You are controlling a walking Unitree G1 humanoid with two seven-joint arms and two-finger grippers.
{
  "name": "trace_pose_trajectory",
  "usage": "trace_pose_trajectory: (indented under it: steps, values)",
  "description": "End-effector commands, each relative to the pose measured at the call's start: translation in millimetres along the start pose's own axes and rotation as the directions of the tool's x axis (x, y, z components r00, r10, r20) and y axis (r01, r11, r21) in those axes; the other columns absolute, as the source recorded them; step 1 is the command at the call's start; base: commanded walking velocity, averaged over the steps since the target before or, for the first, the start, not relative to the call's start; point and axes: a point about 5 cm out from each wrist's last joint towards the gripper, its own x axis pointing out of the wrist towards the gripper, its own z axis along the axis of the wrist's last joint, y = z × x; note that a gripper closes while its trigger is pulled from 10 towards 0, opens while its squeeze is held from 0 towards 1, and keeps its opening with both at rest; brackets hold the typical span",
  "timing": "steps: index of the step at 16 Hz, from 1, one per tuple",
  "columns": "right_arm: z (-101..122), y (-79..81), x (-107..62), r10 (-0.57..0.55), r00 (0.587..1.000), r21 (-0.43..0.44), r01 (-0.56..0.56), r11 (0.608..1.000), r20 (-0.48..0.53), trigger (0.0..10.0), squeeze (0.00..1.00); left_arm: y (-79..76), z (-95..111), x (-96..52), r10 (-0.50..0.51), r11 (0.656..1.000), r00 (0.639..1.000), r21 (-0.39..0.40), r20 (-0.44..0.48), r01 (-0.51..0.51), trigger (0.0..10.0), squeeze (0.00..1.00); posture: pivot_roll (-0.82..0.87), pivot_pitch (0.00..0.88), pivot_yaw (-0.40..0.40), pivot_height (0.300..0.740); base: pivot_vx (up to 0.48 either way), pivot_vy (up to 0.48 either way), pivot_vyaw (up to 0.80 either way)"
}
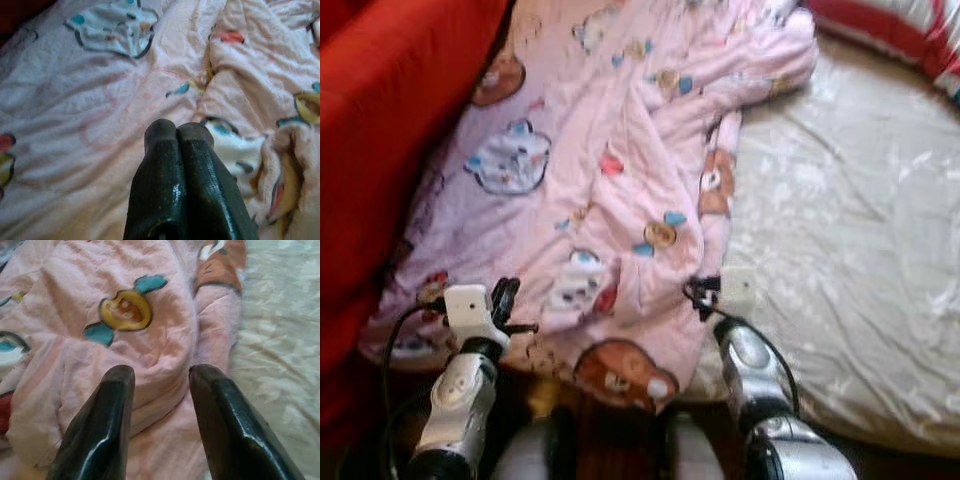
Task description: Clean up the room
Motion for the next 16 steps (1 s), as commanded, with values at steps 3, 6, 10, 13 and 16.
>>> trace_pose_trajectory:
  steps: [3,6,10,13,16]
  values:
    - [-12.4,15.1,1.6,0.047,0.995,0.036,-0.044,0.998,-0.091,10.0,0.0,5.2,2.3,-16.1,0.027,0.999,1.0,-0.019,-0.012,-0.027,10.0,0.0,0.22,0.454,-0.045,0.656,0.0,0.0,0.0]
    - [-8.8,26.1,6.5,0.083,0.991,0.036,-0.08,0.996,-0.101,10.0,0.0,6.1,10.8,-23.8,0.029,0.999,1.0,-0.012,-0.004,-0.03,10.0,0.0,0.24,0.479,-0.04,0.656,0.0,0.0,0.0]
    - [-6.2,33.9,10.0,0.104,0.988,0.047,-0.099,0.994,-0.111,10.0,0.0,2.9,16.2,-26.4,0.028,0.999,1.0,-0.019,-0.01,-0.029,10.0,0.0,0.25,0.489,-0.038,0.656,0.0,0.0,0.0]
    - [-7.5,38.5,9.5,0.124,0.987,0.056,-0.118,0.991,-0.102,10.0,0.0,-0.7,20.2,-31.6,0.018,1.0,1.0,-0.022,-0.022,-0.019,10.0,0.0,0.26,0.496,-0.033,0.632,0.0,0.0,0.0]
    - [-4.6,47.0,13.2,0.144,0.983,0.058,-0.138,0.989,-0.118,10.0,0.0,-1.1,25.6,-35.5,0.017,1.0,1.0,-0.02,-0.021,-0.018,10.0,0.0,0.27,0.506,-0.026,0.632,0.0,0.0,0.0]
